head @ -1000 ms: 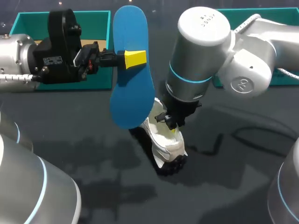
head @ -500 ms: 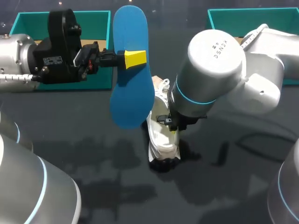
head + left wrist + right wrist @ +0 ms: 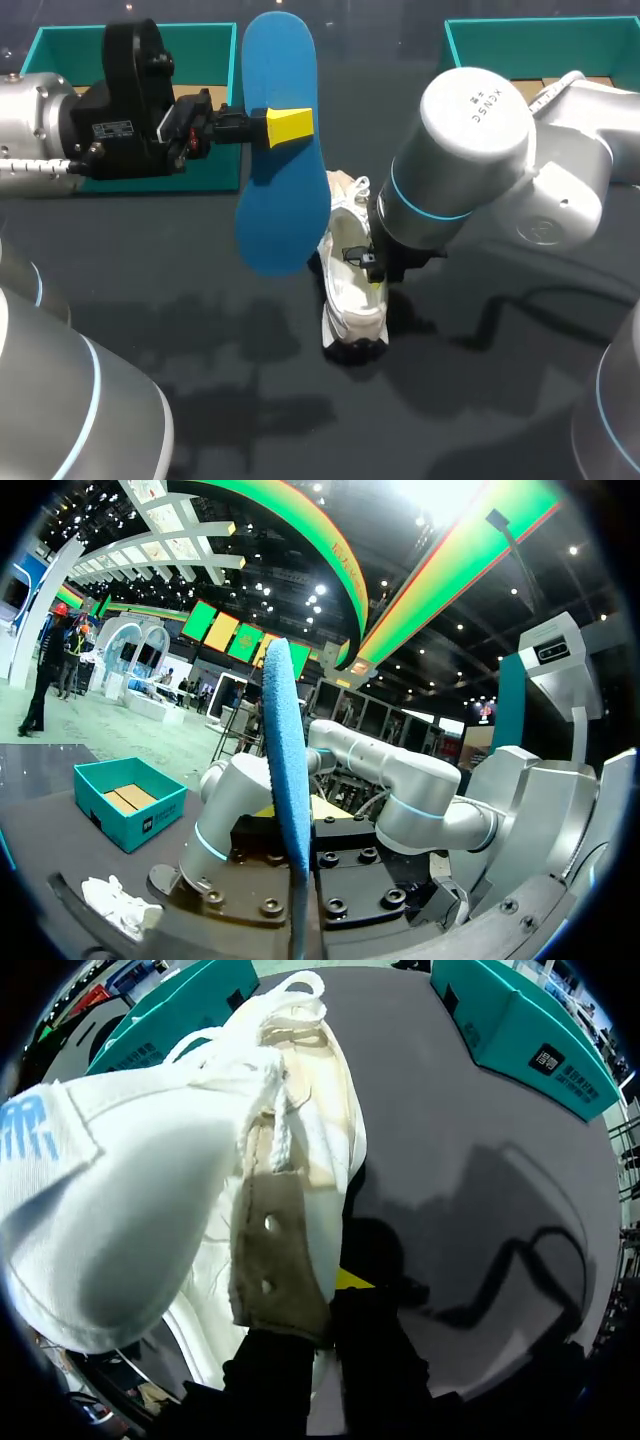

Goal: Take the shoe out of the shoebox, open the shoe tongue, remove and reinsert the insole, then place the shoe into the shoebox

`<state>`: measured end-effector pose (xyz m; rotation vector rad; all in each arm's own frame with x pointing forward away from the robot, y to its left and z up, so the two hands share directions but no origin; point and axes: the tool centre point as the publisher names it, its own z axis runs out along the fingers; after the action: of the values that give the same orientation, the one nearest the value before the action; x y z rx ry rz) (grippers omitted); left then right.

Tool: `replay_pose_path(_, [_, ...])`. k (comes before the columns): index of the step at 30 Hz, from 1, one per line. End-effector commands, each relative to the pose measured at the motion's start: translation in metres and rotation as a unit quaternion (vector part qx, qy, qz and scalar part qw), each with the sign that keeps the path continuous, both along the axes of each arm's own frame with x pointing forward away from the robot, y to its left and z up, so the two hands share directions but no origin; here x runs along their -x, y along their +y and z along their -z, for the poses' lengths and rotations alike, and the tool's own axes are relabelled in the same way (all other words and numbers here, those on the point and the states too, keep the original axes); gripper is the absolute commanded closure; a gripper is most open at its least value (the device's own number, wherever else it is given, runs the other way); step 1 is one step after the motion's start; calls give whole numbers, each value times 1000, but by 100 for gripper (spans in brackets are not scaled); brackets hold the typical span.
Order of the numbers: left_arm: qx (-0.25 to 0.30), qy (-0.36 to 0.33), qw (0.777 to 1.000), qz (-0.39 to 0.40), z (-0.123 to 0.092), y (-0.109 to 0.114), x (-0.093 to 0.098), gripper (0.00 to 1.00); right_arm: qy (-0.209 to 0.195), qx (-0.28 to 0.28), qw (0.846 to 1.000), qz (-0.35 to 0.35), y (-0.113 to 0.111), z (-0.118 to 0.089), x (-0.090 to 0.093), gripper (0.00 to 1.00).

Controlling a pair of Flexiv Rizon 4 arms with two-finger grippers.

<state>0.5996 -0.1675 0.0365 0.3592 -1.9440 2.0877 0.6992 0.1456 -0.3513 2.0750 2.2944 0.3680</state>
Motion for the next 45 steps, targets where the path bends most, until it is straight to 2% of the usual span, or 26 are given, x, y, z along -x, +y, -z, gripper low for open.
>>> replay_pose_path(1, [2, 0, 1000, -1, 2, -2, 1, 100, 11, -9, 1000, -4, 0, 12, -5, 100])
replay_pose_path(15, [2, 0, 1000, -1, 2, -2, 1, 100, 42, -31, 998, -20, -7, 39, -12, 100])
replay_pose_path(20, [2, 0, 1000, -1, 2, -2, 1, 100, 57, -46, 997, -24, -9, 42, -13, 100])
replay_pose_path(21, [2, 0, 1000, -1, 2, -2, 1, 100, 61, -49, 997, -23, -10, 42, -13, 83])
replay_pose_path(22, [2, 0, 1000, -1, 2, -2, 1, 100, 63, -50, 997, -22, -10, 40, -13, 54])
replay_pose_path(23, [2, 0, 1000, -1, 2, -2, 1, 100, 64, -54, 996, -21, -10, 37, -13, 3])
replay_pose_path(24, [2, 0, 1000, -1, 2, -2, 1, 100, 65, -57, 996, -19, -11, 34, -13, 0])
replay_pose_path(28, [2, 0, 1000, -1, 2, -2, 1, 100, 64, -68, 996, -8, -13, 10, -9, 0])
replay_pose_path(30, [2, 0, 1000, -1, 2, -2, 1, 100, 76, -123, 989, 8, -17, -2, -8, 0])
replay_pose_path(32, [2, 0, 1000, -1, 2, -2, 1, 100, 70, -166, 984, -6, -23, -17, -4, 0])
replay_pose_path(45, [2, 0, 1000, -1, 2, -2, 1, 100, 70, -166, 984, -6, -23, -17, -4, 0])
